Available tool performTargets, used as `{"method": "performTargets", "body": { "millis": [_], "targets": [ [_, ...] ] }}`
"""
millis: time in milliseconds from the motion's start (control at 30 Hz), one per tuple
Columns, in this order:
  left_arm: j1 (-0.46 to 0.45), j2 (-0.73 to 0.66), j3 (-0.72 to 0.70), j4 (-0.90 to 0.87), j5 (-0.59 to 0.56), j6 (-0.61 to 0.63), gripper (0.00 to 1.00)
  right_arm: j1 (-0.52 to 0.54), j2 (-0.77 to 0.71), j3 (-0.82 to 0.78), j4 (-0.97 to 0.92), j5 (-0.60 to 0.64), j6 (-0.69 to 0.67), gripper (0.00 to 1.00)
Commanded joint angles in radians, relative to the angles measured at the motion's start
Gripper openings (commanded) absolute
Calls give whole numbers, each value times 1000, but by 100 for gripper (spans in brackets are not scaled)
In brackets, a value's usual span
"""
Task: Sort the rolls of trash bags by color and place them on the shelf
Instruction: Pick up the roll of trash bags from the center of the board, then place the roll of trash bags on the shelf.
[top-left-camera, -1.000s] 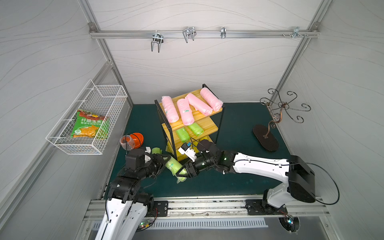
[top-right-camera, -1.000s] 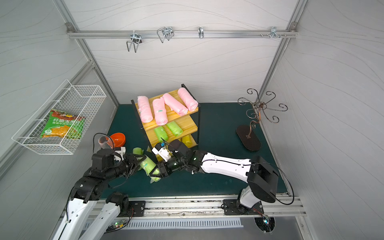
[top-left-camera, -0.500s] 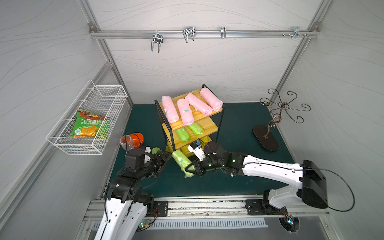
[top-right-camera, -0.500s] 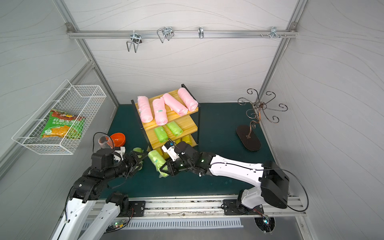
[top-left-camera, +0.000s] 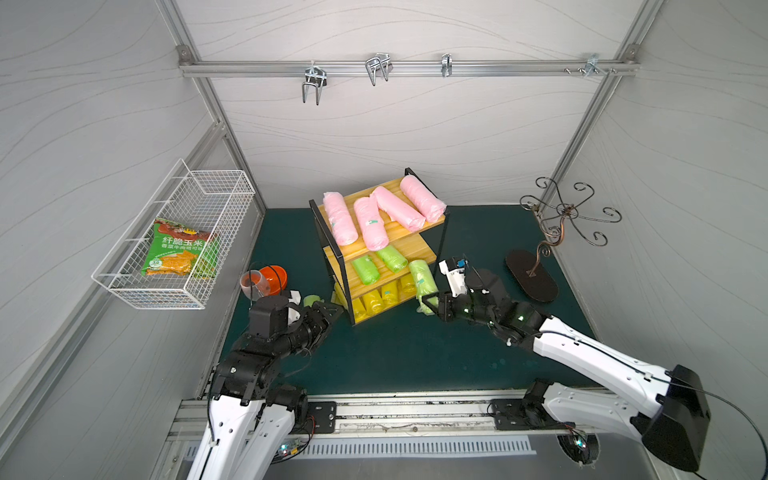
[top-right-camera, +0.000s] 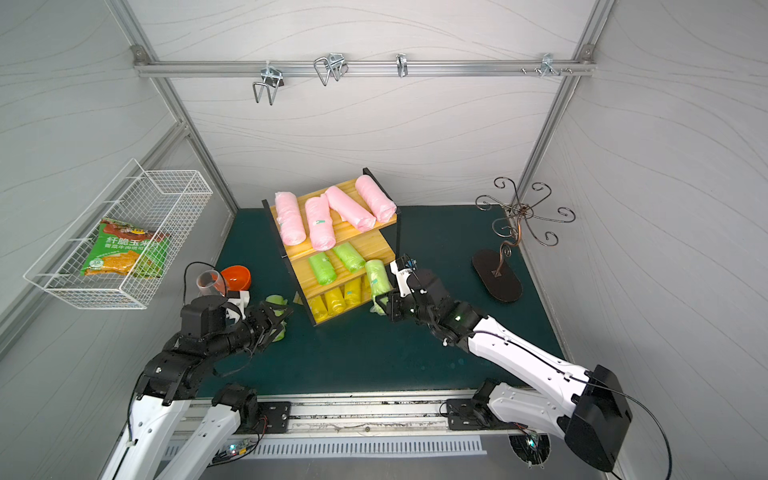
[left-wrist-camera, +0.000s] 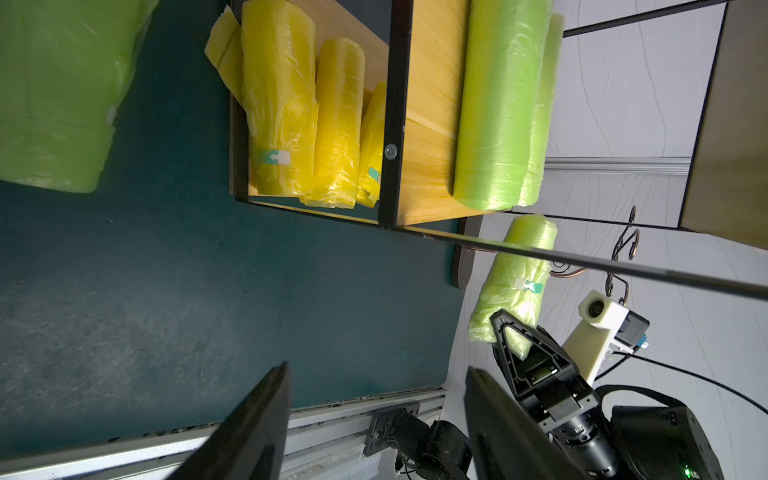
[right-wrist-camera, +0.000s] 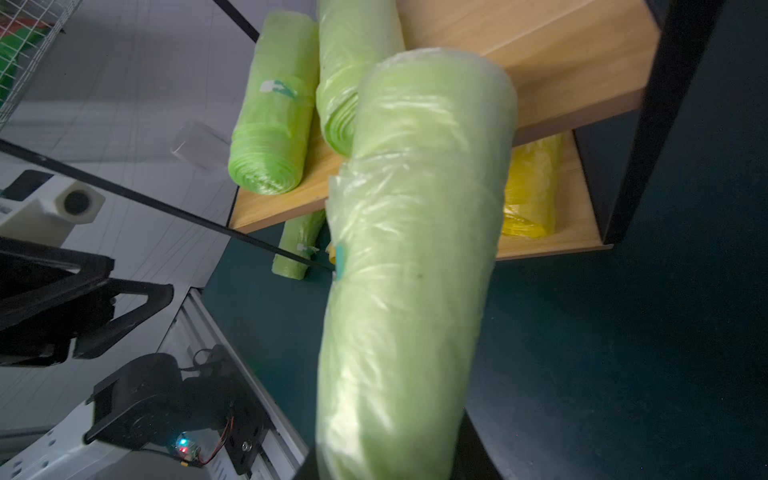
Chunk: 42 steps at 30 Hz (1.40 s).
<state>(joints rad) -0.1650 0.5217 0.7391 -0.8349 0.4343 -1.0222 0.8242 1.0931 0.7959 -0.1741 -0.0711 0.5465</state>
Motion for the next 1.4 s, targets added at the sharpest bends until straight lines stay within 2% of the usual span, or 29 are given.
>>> {"method": "performTargets", "body": {
  "millis": [0, 167, 367, 833, 1133, 1367],
  "targets": [
    [-3, 7, 32, 21, -2, 27, 70, -35, 39, 70, 14, -1, -73, 0],
    [-3, 17, 29, 23, 2, 30, 70, -59, 115, 143, 21, 8, -126, 0],
    [-3, 19, 26, 18, -1, 39, 70, -61, 182, 175, 77, 34, -128, 0],
    [-3, 18, 5, 10, 0, 58, 69, -61, 297, 269, 164, 152, -198, 0],
    [-2, 20, -15, 24, 1, 62, 69, -61, 319, 257, 232, 243, -198, 0],
    [-3, 28, -14, 18, 1, 71, 69, -60, 381, 247, 313, 235, -180, 0]
  ]
}}
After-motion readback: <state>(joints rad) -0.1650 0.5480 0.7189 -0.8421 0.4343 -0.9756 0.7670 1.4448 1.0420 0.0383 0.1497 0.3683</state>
